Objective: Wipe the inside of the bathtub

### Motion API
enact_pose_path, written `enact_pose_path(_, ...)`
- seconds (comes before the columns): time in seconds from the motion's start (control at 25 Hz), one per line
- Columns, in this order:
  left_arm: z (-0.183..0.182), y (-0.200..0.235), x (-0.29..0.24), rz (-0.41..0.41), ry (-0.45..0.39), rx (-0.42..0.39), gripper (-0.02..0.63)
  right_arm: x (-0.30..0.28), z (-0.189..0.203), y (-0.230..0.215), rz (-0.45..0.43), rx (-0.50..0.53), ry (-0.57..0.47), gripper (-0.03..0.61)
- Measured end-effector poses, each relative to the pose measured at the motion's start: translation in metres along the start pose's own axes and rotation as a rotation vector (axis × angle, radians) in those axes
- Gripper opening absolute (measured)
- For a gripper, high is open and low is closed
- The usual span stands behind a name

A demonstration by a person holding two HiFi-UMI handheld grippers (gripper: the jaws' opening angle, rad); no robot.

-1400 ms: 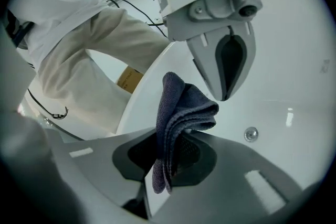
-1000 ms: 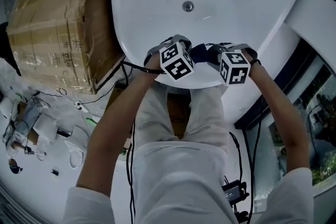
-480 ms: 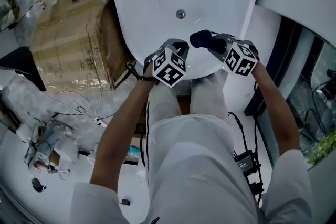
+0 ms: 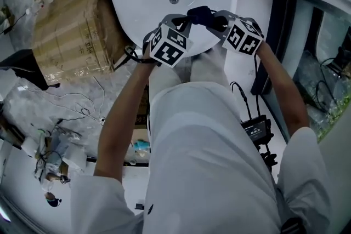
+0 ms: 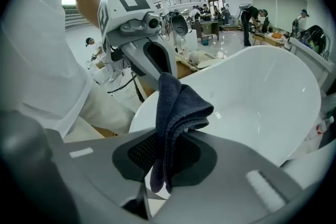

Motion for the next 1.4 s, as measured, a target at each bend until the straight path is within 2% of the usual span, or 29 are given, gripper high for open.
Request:
enact_pose_path(0.2, -0.021, -0.005, 0.025, -0.039, -0.041, -0.038, 0.0, 0.025, -0.008, 0.018, 0.034, -0.063, -0.068, 0.054)
enact_pose_path(0.36, -0.039, -0.013, 0.048, -0.088, -0.075, -0.011, 0.0, 0.052, -0.02, 0.028, 0.061, -0.091, -0.138, 0.054)
enact_pose_path(0.6, -0.082, -0.032, 0.098, -0.173, -0.182, 0.04, 0.0, 0.127, -0.056, 0.033, 0.141, -0.199, -0.345, 0.054)
enact_pose_path(0.72, -0.102, -0.038, 0.124, -0.225, -0.236, 0.019, 0.0, 0.165, -0.082, 0.037, 0.189, -0.218, -0.471, 0.054)
enact_pose_path(0.8, -0.111, -0.037, 0.143, -0.27, -0.273, 0.015, 0.0, 0.185, -0.096, 0.04, 0.209, -0.218, -0.543, 0.054)
enact_pose_path(0.92, -0.12, -0.037, 0.171, -0.318, -0.335, 0.063, 0.0, 0.208, -0.109, 0.05, 0.218, -0.214, -0.611, 0.054)
enact_pose_path(1.2, -0.15, -0.045, 0.233, -0.391, -0.455, 0.153, 0.0, 0.245, -0.129, 0.084, 0.197, -0.159, -0.641, 0.054)
enact_pose_path(1.4, -0.167, -0.062, 0.249, -0.419, -0.524, 0.133, 0.0, 0.255, -0.134, 0.108, 0.171, -0.128, -0.723, 0.054)
Point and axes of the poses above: the fingertips, and each gripper's own axes: x backward along the fingers, y to its left, z out of its underside, the point moved 4 cm from there along x, backward along the fingers, and after that the axes turned 13 degrees about -x, right-handed, at the moved point
